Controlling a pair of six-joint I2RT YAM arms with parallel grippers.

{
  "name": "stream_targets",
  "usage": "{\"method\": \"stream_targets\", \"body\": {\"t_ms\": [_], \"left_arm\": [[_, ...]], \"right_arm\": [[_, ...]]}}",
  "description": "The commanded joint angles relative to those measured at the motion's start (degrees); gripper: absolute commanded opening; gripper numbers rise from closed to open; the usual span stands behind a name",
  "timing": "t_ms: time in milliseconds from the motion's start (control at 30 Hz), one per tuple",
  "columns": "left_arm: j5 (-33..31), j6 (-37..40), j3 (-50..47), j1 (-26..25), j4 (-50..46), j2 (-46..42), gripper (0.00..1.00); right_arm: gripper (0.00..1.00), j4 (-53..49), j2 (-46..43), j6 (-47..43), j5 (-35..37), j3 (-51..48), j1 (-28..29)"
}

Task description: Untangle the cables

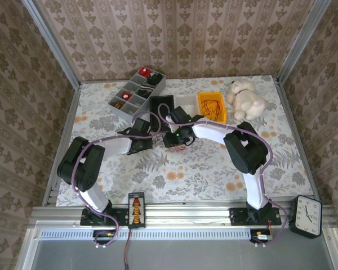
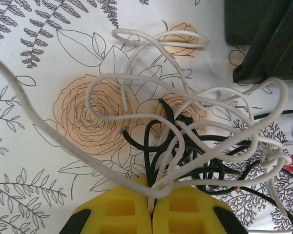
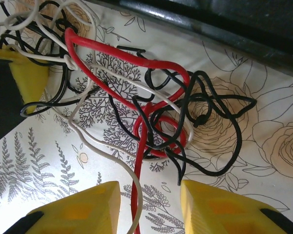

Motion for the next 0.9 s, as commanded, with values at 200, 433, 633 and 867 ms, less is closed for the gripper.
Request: {"method": "stream_targets", "body": {"t_ms": [200, 433, 633, 867], "left_arm": [[0.88, 1.47, -3.32, 0.11, -5.72, 4.77, 0.00], [-0.45, -2.70, -4.83, 3.13, -6.36, 4.16, 0.00], [-2.00, -7.69, -7.72, 6.96, -5.28, 2.68, 0.00], [-4.31, -10.41, -8.89, 7.63, -5.65, 1.10, 0.00]], "right_arm": [[0.09, -4.15, 2.09, -2.38, 5.56, 1.72, 1.47], [0.00, 3.00, -9.94, 8.76, 6.74, -13.24, -6.06], [0.00, 5.94, -22.11, 21.64, 7.79, -27.81, -18.66], [0.00, 1.65, -31.14, 29.34, 16.10, -34.35, -29.72]]}}
